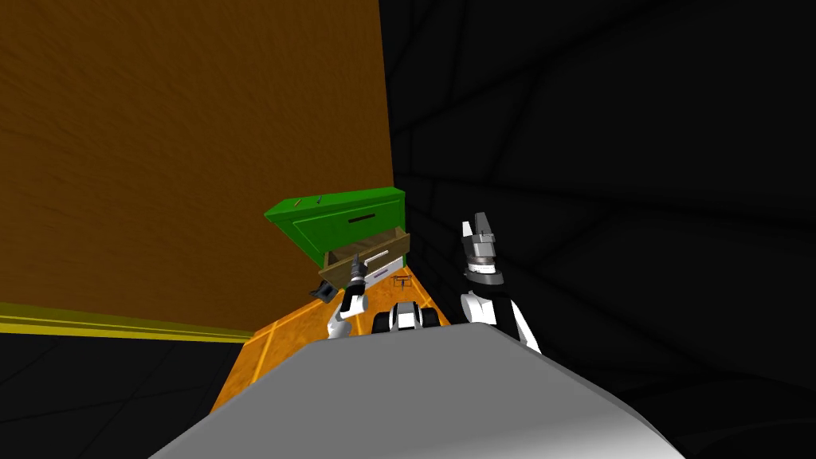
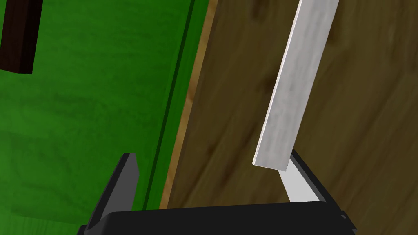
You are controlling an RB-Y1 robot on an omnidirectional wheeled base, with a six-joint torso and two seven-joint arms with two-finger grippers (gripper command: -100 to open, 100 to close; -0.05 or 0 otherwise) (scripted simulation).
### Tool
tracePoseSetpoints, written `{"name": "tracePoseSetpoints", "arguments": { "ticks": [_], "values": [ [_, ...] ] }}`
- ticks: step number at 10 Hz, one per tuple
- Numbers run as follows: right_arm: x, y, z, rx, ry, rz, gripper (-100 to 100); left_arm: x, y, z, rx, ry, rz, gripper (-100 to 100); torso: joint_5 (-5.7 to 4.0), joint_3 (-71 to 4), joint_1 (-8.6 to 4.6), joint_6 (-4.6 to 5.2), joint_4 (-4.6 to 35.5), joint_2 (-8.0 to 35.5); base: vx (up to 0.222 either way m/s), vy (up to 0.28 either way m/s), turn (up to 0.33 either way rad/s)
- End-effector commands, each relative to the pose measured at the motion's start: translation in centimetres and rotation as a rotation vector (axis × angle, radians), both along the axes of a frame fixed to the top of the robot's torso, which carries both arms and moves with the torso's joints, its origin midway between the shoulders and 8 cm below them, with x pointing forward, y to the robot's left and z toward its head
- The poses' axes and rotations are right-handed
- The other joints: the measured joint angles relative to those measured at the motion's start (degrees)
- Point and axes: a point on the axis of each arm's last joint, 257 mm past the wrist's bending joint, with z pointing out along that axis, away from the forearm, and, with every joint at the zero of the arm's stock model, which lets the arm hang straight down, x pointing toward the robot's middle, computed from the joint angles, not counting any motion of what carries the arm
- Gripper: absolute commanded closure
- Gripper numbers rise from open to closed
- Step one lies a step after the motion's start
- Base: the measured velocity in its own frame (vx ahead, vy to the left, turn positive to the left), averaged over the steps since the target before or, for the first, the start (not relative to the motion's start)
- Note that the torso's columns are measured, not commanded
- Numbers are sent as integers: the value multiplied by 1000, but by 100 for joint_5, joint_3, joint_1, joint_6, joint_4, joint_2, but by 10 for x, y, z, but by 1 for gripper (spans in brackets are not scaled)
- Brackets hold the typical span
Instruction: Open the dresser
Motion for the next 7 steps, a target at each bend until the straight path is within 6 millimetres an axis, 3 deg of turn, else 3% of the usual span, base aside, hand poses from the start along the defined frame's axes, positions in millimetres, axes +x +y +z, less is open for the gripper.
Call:
{"name": "tracePoseSetpoints", "arguments": {
  "ticks": [1,2,7],
  "values": [
    [0,0,0,0,0,0,0,4,0,1,0,5,-3,-100,1,4,-1,1,-1,3,-8,-3,-7],
    [0,0,0,0,0,0,0,4,0,-2,-1,12,-3,0,7,-2,5,-1,-13,-7,0,0,0],
    [0,0,0,0,0,0,0,0,0,-11,-4,32,-3,0,23,-21,23,1,-42,-39,0,0,0]
  ]
}}
